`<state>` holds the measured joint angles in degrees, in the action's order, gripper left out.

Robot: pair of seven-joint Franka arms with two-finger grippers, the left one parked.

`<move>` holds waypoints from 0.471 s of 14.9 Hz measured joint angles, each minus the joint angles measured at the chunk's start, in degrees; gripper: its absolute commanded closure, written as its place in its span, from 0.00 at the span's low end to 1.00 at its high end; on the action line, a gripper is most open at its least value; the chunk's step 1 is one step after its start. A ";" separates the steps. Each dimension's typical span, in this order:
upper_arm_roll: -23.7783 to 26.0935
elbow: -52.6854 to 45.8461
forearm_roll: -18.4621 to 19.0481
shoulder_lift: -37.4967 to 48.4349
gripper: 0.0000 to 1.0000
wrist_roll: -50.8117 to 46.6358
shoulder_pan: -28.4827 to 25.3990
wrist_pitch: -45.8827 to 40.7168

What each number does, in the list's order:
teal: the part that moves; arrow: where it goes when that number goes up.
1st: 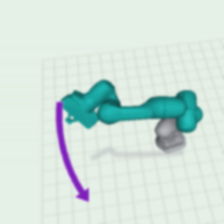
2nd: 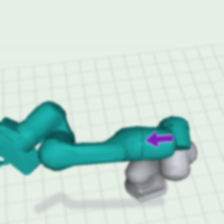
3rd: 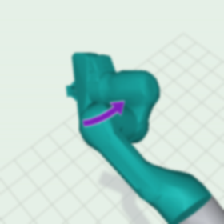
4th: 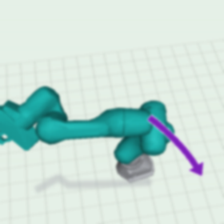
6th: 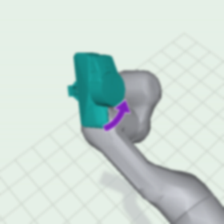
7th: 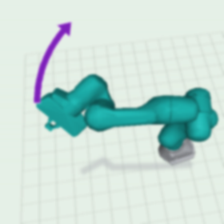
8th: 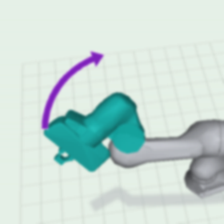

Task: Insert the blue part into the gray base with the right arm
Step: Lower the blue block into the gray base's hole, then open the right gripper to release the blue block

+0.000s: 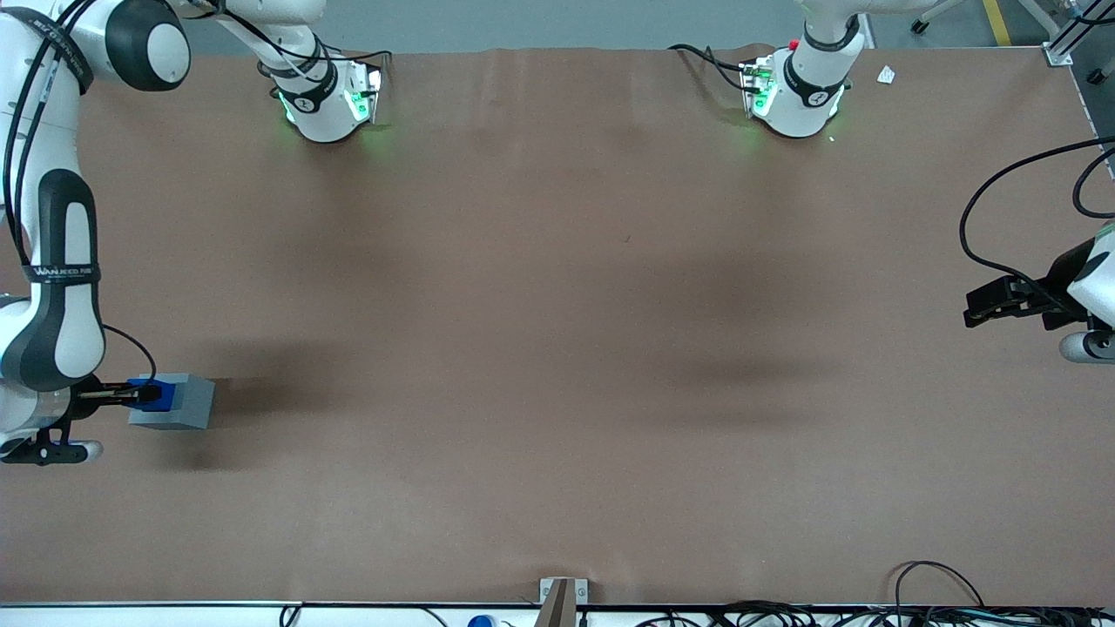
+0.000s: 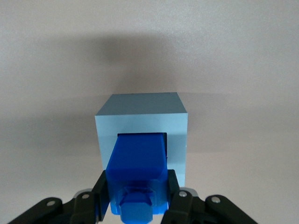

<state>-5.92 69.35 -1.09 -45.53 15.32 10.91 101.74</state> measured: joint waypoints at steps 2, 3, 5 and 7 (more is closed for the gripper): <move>0.00 0.00 -0.01 -0.08 0.00 0.00 0.00 -0.06; 0.01 -0.02 -0.05 -0.07 0.00 0.00 0.00 -0.19; 0.11 -0.37 -0.08 -0.03 0.00 0.00 -0.06 -1.40; 0.35 -1.16 -0.13 0.25 0.00 0.00 -0.33 -3.70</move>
<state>-5.57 68.19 -1.22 -45.28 15.32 10.59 98.04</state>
